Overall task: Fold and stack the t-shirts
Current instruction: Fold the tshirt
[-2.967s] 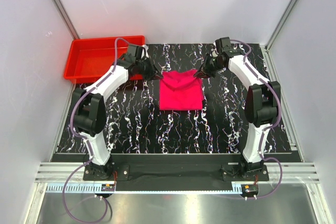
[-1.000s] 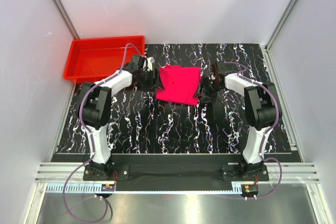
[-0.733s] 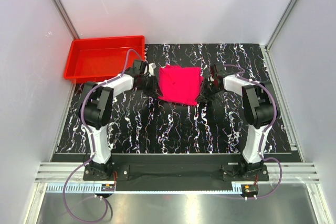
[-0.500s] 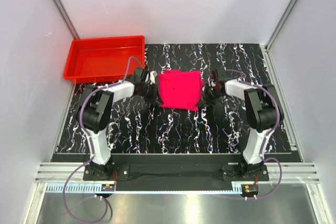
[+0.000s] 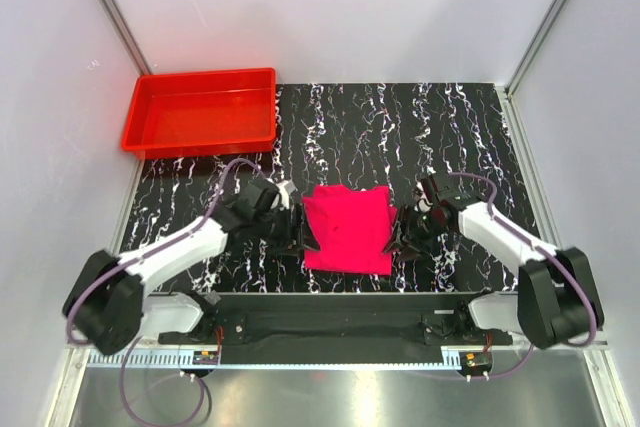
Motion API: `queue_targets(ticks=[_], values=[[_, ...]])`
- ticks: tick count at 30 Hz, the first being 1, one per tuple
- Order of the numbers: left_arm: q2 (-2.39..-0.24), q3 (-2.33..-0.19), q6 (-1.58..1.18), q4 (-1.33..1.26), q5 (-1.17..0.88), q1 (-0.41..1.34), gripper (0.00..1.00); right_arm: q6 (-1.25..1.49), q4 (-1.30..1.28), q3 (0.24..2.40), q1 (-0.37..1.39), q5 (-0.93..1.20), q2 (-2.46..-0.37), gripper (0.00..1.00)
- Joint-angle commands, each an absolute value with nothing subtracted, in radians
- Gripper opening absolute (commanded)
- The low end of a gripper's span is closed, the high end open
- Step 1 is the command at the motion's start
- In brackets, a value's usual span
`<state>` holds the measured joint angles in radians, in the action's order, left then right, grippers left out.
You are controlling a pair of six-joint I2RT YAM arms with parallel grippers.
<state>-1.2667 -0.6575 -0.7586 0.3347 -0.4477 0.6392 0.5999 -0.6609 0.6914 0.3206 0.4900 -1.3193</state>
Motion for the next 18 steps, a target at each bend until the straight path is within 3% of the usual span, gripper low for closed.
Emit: queue_targets(ticks=[1, 2, 4, 11, 18], values=[[-1.164, -0.742, -0.773, 0.446, -0.325, 0.627, 0.78, 0.587, -0.767, 0.750, 0.324, 0.482, -1.240, 0.55], [-1.149, -0.771, -0.735, 0.515, -0.290, 0.615, 0.88, 0.568, -0.796, 0.788, 0.324, 0.453, -1.255, 0.62], [-1.157, -0.839, -0.666, 0.563, -0.287, 0.591, 0.92, 0.502, -0.850, 0.920, 0.324, 0.388, -1.293, 0.65], [-1.317, -0.983, -0.451, 0.502, -0.403, 0.405, 0.84, 0.339, -0.836, 1.242, 0.313, 0.270, -1.586, 0.68], [-1.554, -1.115, -0.339, 0.446, -0.518, 0.356, 0.90, 0.284, -0.824, 1.423, 0.282, 0.284, -1.802, 0.65]])
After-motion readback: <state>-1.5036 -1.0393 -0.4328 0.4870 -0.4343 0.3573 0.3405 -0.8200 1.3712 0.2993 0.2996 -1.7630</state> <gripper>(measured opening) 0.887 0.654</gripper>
